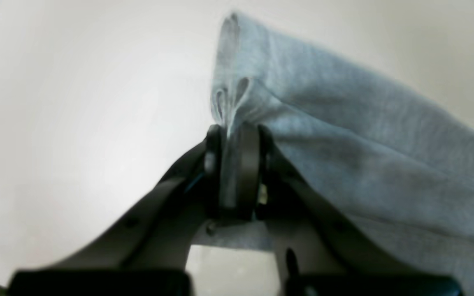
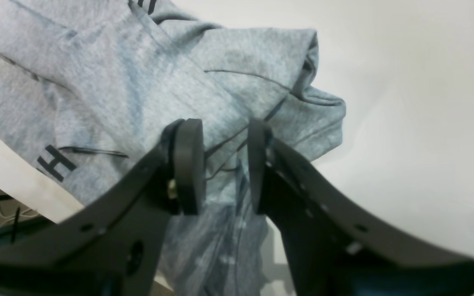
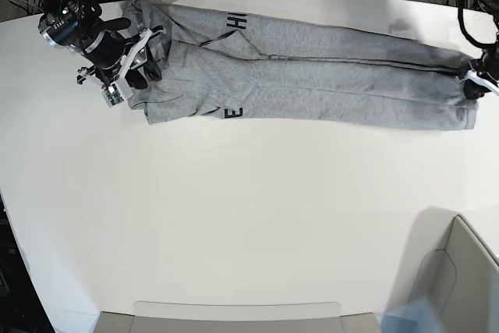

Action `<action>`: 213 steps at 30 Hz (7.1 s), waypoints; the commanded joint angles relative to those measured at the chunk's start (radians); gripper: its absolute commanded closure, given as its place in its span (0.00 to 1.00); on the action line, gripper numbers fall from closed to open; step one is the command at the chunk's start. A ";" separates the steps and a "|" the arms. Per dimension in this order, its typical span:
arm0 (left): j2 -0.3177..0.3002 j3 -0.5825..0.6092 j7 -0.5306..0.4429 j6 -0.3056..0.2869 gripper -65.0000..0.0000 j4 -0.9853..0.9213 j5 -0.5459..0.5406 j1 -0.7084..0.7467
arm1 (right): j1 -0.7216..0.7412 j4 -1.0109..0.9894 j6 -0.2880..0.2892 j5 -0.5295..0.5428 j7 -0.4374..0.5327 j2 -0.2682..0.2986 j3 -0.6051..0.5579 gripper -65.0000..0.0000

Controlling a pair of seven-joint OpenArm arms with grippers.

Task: Fold the T-shirt properly
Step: 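Grasp the strip end with the left gripper and fold it toward the right gripper, then release the folded end and press the left gripper onto the strip's middle, then grasp the strip end with the right gripper and lift it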

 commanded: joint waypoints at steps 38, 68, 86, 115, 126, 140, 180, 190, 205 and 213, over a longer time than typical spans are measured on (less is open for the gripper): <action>0.417 0.417 0.131 0.084 1.00 0.379 -0.017 0.022 | 0.011 0.015 0.000 0.008 0.019 0.009 -0.004 0.71; 0.425 0.585 0.014 0.201 0.83 0.317 -0.127 0.063 | 0.007 0.012 0.000 0.008 0.021 0.009 -0.006 0.71; 0.414 0.587 0.017 0.207 0.73 0.311 -0.172 0.062 | 0.004 0.012 0.000 0.008 0.019 0.009 -0.006 0.71; 0.325 0.473 -0.012 0.202 0.98 0.075 -0.172 0.039 | 0.011 0.012 0.000 0.011 0.022 0.010 0.004 0.71; 0.334 0.550 -0.001 0.205 0.98 0.078 -0.179 -0.027 | 0.013 0.014 0.000 0.013 0.022 0.009 0.062 0.71; 0.400 0.747 -0.012 0.207 0.98 -0.062 -0.173 -0.237 | 0.034 0.012 0.000 0.014 0.021 -0.048 0.286 0.71; 0.440 0.771 -0.035 0.202 0.98 -0.056 -0.181 -0.250 | 0.056 -0.376 0.192 0.410 -0.007 -0.042 0.453 0.71; 0.440 0.773 -0.030 0.202 0.98 -0.020 -0.181 -0.219 | 0.057 -0.476 0.184 0.384 -0.001 -0.046 0.323 0.71; 0.437 0.730 -0.029 0.202 0.98 0.133 -0.179 -0.161 | 0.056 -0.377 0.181 0.151 0.019 -0.215 0.277 0.71; 0.437 0.730 -0.024 0.202 0.98 0.179 -0.179 -0.155 | 0.031 -0.338 0.181 0.153 -0.051 -0.235 0.286 0.71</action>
